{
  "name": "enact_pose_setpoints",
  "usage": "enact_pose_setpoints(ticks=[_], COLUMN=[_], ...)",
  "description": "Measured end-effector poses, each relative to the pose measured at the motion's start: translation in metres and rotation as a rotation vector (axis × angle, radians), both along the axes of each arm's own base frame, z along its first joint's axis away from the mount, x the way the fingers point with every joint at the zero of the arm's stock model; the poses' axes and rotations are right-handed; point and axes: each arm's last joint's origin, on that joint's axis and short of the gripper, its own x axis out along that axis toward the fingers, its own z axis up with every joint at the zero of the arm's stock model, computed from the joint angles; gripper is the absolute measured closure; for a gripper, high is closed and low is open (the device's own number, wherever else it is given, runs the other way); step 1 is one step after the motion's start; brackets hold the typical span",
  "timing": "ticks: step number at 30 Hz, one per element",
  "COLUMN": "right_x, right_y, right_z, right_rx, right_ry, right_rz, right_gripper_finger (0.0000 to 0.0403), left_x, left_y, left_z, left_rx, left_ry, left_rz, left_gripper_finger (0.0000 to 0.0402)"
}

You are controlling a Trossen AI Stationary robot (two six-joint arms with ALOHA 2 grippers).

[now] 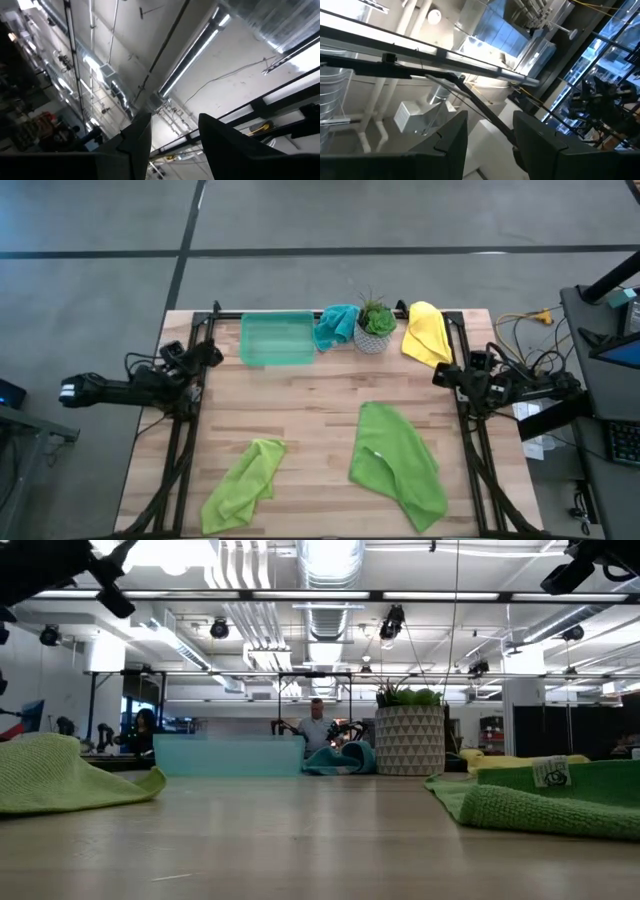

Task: Fold microfiber towels
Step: Fold the blue microfiber cloth

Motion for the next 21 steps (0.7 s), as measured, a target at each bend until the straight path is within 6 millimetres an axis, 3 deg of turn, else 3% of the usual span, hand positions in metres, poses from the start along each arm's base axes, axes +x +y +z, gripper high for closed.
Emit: enact_pose_setpoints(ticks=[11, 21], right_x=[0.0, 0.0], right_y=[-0.001, -0.005], right_z=[0.0, 0.0], right_rx=[-0.063, 0.02], right_ry=[-0.006, 0.019], right_rz=[-0.107, -0.217], right_gripper_finger=[0.025, 0.025], left_x=[0.017, 0.018], left_y=[0.001, 0.004], left_z=[-0.009, 0.009], left_rx=[-0.017, 0.049], left_ry=[0.13, 0.171], left_rz=[0.029, 0.236], left_gripper_finger=[0.0252, 0.0252])
